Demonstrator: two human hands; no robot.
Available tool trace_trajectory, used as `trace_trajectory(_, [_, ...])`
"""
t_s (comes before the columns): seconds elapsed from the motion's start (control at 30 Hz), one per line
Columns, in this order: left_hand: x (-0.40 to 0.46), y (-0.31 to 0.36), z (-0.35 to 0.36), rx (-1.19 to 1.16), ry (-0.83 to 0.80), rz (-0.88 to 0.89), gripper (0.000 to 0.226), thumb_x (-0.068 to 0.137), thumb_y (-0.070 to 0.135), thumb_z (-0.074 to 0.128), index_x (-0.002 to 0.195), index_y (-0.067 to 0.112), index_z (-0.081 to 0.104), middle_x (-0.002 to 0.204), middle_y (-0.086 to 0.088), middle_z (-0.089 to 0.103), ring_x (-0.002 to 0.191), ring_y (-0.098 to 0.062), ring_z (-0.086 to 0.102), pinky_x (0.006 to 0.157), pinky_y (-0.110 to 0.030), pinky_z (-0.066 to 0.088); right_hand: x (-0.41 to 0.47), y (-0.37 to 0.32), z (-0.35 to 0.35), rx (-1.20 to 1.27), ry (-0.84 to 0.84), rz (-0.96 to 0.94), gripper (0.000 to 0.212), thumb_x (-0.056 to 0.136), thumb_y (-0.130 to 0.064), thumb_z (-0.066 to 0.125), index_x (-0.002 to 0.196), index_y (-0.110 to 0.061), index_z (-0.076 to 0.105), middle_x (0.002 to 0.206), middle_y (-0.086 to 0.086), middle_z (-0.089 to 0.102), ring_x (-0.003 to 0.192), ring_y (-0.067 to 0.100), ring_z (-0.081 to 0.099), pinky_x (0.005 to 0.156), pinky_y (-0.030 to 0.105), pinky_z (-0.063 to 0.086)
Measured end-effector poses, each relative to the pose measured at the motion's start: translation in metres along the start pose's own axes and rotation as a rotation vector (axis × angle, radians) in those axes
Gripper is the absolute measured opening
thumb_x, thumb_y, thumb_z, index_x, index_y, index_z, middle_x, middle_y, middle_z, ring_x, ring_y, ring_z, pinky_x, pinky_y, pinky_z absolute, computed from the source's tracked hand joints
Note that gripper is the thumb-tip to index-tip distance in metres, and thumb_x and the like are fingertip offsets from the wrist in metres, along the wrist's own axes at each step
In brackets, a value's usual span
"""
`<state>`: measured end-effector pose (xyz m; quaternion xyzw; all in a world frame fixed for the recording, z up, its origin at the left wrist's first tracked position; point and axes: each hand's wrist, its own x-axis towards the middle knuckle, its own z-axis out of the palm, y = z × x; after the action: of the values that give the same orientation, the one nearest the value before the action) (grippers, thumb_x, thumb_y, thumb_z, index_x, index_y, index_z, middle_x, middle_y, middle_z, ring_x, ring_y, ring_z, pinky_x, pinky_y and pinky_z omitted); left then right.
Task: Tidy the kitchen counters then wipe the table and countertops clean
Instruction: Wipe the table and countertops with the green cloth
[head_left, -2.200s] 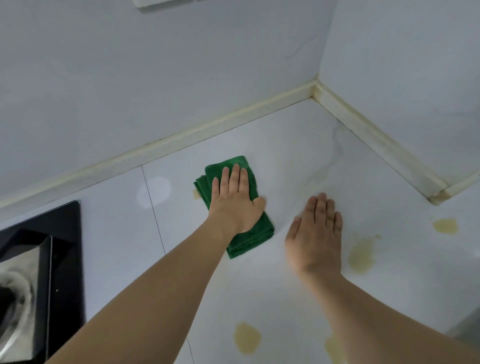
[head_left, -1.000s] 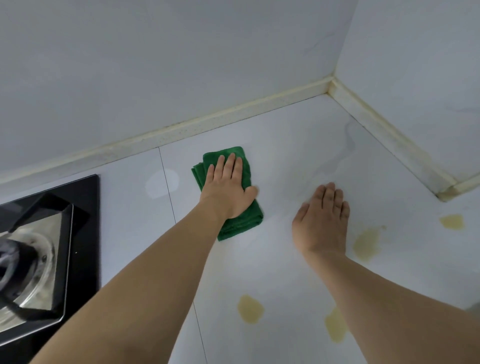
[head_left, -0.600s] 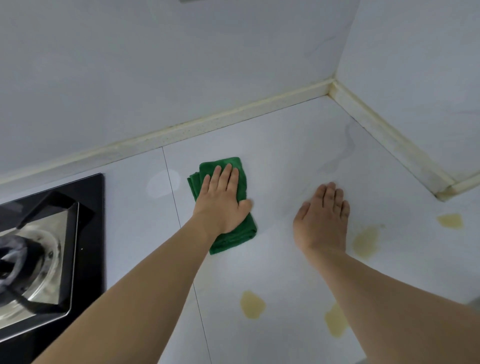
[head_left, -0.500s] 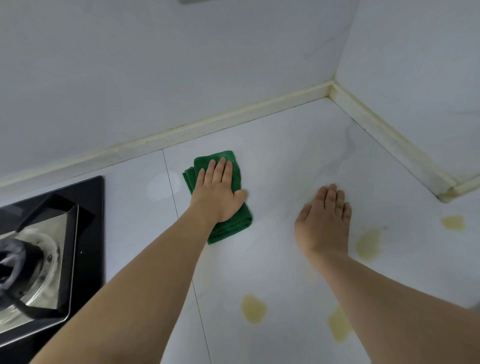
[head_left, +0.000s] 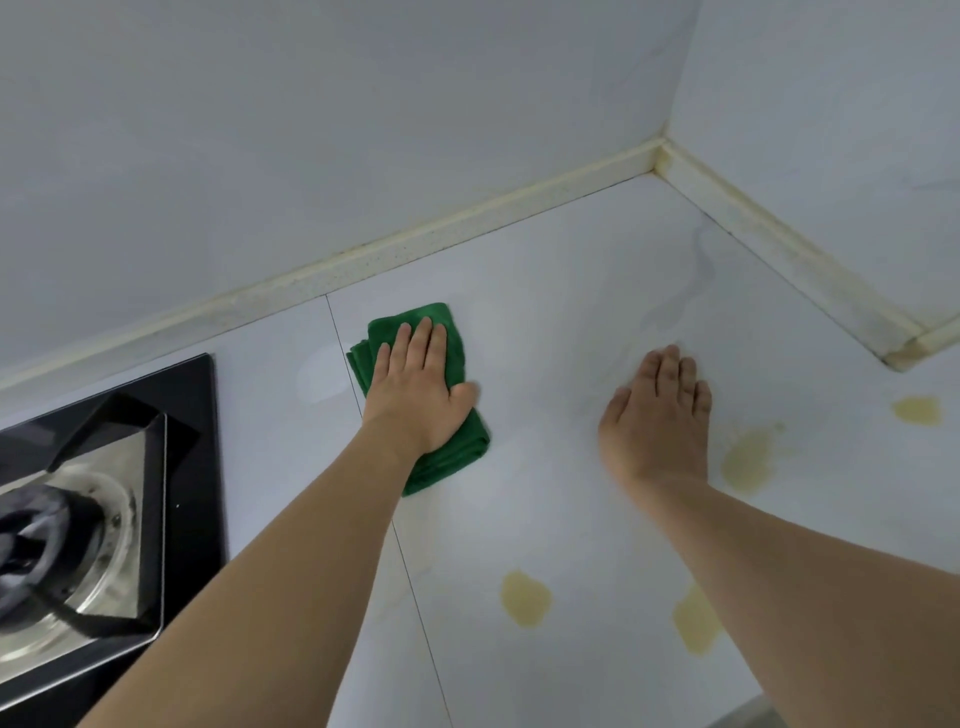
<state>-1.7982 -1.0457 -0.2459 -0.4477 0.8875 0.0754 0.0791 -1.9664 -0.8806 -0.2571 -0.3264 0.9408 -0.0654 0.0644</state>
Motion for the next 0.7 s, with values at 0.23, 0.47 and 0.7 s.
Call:
trace_trajectory(0.23, [-0.041,-0.004,0.011,-0.044,0.026,-0.01,0.085,0.084,0.057,0.008,0.157,0.016,-0.008,0.164,0.0,-0.014,0.149,-0.018,-0.017,0.122,-0.04,-0.009,-0.001,0.0,0.0,0.0,0.017,0.001,0.059,0.1,-0.026,0.021,0.152,0.0,0.01,0.161,0.013,0.004,0.149,0.028,0.002,0.121,0.041,0.001])
trace_trajectory(0.47, [-0.028,-0.018,0.004,-0.02,0.027,-0.022,0.096,0.071,0.061,-0.001,0.157,0.018,-0.004,0.164,0.002,-0.01,0.15,-0.016,-0.015,0.122,-0.039,-0.008,0.0,0.001,0.001,0.011,0.015,-0.001,0.059,0.1,-0.026,0.023,0.152,0.0,0.011,0.161,0.014,0.005,0.149,0.028,0.002,0.121,0.041,0.001])
trace_trajectory(0.7, [-0.065,-0.006,0.014,-0.067,0.039,-0.089,0.096,0.071,0.057,-0.005,0.156,0.015,-0.009,0.163,0.0,-0.016,0.149,-0.019,-0.019,0.121,-0.04,-0.01,0.0,0.001,0.001,0.01,0.016,-0.003,0.059,0.1,-0.026,0.021,0.152,0.0,0.01,0.161,0.014,0.004,0.149,0.028,0.001,0.121,0.041,0.0])
